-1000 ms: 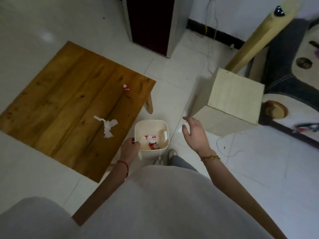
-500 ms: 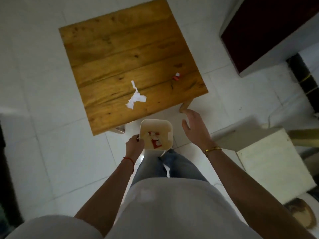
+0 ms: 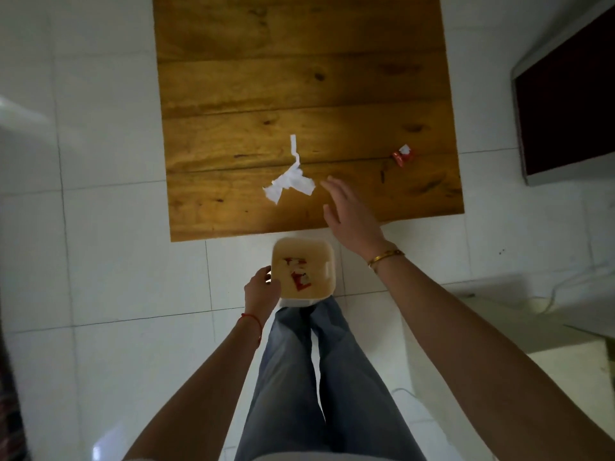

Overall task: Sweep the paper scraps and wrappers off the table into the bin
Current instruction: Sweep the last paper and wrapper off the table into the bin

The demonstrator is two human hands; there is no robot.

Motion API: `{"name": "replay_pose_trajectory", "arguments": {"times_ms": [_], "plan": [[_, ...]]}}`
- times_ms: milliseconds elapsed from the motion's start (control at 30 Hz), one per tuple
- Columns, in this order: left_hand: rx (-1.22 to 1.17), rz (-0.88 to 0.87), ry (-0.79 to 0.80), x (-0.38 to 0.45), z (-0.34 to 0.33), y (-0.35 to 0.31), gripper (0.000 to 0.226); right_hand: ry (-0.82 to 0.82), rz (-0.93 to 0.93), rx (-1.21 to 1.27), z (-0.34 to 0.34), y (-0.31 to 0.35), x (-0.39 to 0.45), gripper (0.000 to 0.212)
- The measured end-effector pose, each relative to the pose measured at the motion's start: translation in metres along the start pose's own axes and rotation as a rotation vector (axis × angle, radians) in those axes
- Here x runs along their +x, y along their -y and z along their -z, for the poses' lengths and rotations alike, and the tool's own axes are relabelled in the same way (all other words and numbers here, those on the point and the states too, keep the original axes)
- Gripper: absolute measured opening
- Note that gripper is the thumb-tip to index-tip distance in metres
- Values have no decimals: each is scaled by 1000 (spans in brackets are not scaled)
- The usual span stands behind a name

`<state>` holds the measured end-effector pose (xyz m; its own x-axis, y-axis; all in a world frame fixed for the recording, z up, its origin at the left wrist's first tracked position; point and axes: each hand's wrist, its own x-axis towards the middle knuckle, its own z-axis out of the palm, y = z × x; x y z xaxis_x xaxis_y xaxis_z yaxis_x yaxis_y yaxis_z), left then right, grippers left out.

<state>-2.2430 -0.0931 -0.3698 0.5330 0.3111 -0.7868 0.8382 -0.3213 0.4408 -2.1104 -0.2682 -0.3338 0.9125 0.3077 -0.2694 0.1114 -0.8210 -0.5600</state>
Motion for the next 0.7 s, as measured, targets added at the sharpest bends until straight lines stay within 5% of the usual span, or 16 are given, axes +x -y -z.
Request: {"name": "replay_pose_trajectory", "arguments": {"times_ms": [400,700], "plan": [[-2,46,-17,80,-31,18,40,188,172,-121,-64,-34,93,56],[-50,76,-18,89,-45,13,40,233,349,-266,-90,-52,45,55]]}}
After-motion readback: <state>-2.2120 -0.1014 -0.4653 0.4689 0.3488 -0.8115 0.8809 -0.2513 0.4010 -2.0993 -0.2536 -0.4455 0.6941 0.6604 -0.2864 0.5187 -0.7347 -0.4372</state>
